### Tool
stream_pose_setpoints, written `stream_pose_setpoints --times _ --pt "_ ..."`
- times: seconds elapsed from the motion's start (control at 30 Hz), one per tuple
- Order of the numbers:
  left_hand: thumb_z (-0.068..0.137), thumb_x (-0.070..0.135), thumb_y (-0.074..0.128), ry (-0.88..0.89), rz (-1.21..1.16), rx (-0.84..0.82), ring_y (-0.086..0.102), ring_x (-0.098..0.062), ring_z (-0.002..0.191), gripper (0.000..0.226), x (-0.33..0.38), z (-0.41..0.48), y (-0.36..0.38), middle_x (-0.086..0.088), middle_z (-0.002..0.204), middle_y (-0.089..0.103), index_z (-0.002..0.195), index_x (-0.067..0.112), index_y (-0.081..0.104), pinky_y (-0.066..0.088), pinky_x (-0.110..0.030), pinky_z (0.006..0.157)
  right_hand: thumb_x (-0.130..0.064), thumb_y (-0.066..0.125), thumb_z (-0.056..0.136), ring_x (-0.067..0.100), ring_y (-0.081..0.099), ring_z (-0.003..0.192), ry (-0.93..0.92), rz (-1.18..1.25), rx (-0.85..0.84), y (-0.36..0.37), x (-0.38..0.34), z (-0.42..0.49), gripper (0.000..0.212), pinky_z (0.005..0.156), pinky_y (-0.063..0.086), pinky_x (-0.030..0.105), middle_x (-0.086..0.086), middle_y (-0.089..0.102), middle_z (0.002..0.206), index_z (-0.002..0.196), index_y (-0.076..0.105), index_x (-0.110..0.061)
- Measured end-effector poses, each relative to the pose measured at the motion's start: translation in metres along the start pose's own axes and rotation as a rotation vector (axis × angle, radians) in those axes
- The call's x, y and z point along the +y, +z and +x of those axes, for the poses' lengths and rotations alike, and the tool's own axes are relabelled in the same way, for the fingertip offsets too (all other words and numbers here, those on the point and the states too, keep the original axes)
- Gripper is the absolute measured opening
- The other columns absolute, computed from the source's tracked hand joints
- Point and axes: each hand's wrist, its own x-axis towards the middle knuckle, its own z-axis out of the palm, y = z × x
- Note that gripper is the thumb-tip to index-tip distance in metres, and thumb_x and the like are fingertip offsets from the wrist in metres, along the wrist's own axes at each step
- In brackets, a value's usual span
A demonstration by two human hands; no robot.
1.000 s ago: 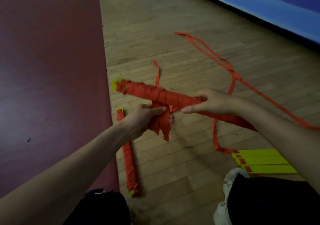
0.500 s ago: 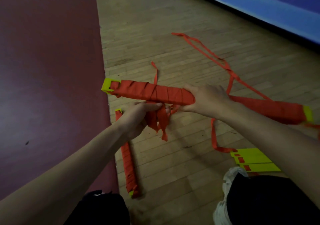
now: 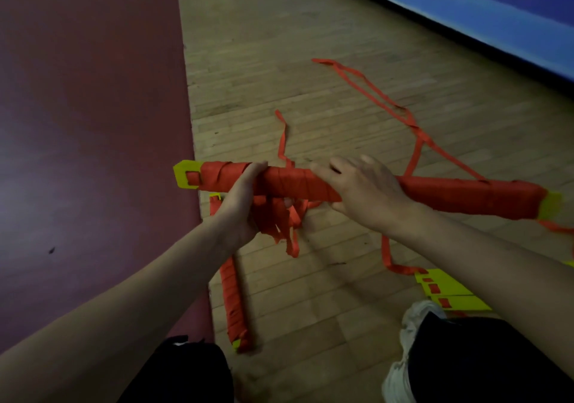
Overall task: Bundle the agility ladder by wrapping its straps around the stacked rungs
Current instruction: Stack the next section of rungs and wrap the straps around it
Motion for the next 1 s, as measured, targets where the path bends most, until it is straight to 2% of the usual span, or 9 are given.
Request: stream_pose_setpoints --times 0.1,0.2,0.27,0.33,0.43,0.6,0.8,0.9,1.0 --pt "0.091 0.052 0.046 0.119 0.034 -0.069 0.061 -0.019 0.053 0.048 0.0 0.0 0.0 -0.013 0.068 0.064 0.095 0.008 0.066 0.046 -0.031 0.063 -0.045 0.07 0.082 0.02 0.051 0.12 0.102 0.171 -0.133 -0.01 0.009 0.004 0.069 0.087 0.043 0.034 -0.005 0.054 0.128 0.142 0.039 -0.031" --pt "0.092 0.049 0.046 0.239 0.086 -0.112 0.063 -0.023 0.059 0.049 0.003 0.001 -0.002 -0.017 0.075 0.064 0.099 0.005 0.066 0.049 -0.027 0.056 -0.053 0.072 0.077 0.015 0.059 0.097 0.163 0.472 -0.283 -0.02 0.026 0.004 0.035 0.072 0.043 0.026 -0.018 0.059 0.091 0.106 0.06 -0.038" --pt "0.093 0.047 0.045 0.282 0.141 -0.137 0.063 -0.024 0.063 0.049 0.002 0.002 -0.003 -0.017 0.077 0.065 0.1 0.004 0.067 0.049 -0.029 0.058 -0.049 0.073 0.077 0.011 0.062 0.08 0.244 0.784 -0.526 -0.021 0.032 0.002 0.023 0.069 0.045 0.022 -0.013 0.062 0.08 0.088 0.06 -0.035" --pt "0.092 0.047 0.045 0.309 0.179 -0.157 0.063 -0.024 0.063 0.05 0.001 0.002 -0.003 -0.017 0.075 0.065 0.1 0.002 0.066 0.048 -0.028 0.056 -0.044 0.074 0.071 0.018 0.067 0.073 0.359 1.134 -0.799 -0.018 0.032 -0.003 0.035 0.071 0.053 0.032 0.004 0.067 0.081 0.094 0.06 -0.02" --pt "0.087 0.049 0.047 0.309 0.215 -0.191 0.063 -0.021 0.062 0.053 0.001 0.002 -0.002 -0.016 0.075 0.066 0.097 0.001 0.066 0.048 -0.026 0.055 -0.045 0.072 0.066 0.016 0.056 0.054 0.366 1.245 -0.965 -0.014 0.03 -0.009 0.048 0.054 0.049 0.028 0.005 0.056 0.068 0.095 0.057 -0.01" --pt "0.09 0.05 0.042 0.259 0.255 -0.295 0.066 -0.019 0.075 0.057 0.003 0.004 -0.008 -0.012 0.086 0.068 0.104 -0.001 0.064 0.053 -0.03 0.069 -0.063 0.068 0.06 0.013 0.045 0.043 0.442 1.265 -0.789 -0.01 0.037 -0.007 0.057 0.045 0.036 0.023 0.001 0.051 0.058 0.084 0.058 -0.012" --pt "0.092 0.014 0.054 0.129 0.164 -0.259 0.067 -0.016 0.068 0.02 0.003 0.001 -0.006 -0.009 0.078 0.068 0.101 -0.003 0.059 0.057 -0.028 0.068 -0.062 0.07 0.062 0.013 0.046 0.042 0.541 1.291 -0.512 -0.007 0.036 -0.003 0.048 0.041 0.036 0.022 0.001 0.053 0.055 0.074 0.059 -0.016" --pt "0.097 0.009 0.052 0.084 0.124 -0.202 0.068 -0.018 0.064 0.015 0.004 -0.001 0.005 -0.011 0.075 0.068 0.101 -0.004 0.058 0.059 -0.028 0.06 -0.064 0.072 0.063 0.012 0.05 0.044 0.496 1.138 -0.384 -0.003 0.032 0.002 0.046 0.042 0.039 0.022 -0.003 0.056 0.054 0.071 0.066 -0.019" --pt "0.097 0.007 0.052 0.064 0.181 -0.156 0.07 -0.017 0.058 0.013 -0.003 -0.009 0.014 -0.011 0.07 0.07 0.1 -0.004 0.058 0.053 -0.024 0.044 -0.066 0.069 0.068 0.007 0.054 0.049 0.446 0.91 -0.443 -0.002 0.033 -0.001 0.049 0.049 0.042 0.022 -0.006 0.06 0.057 0.082 0.069 -0.02"
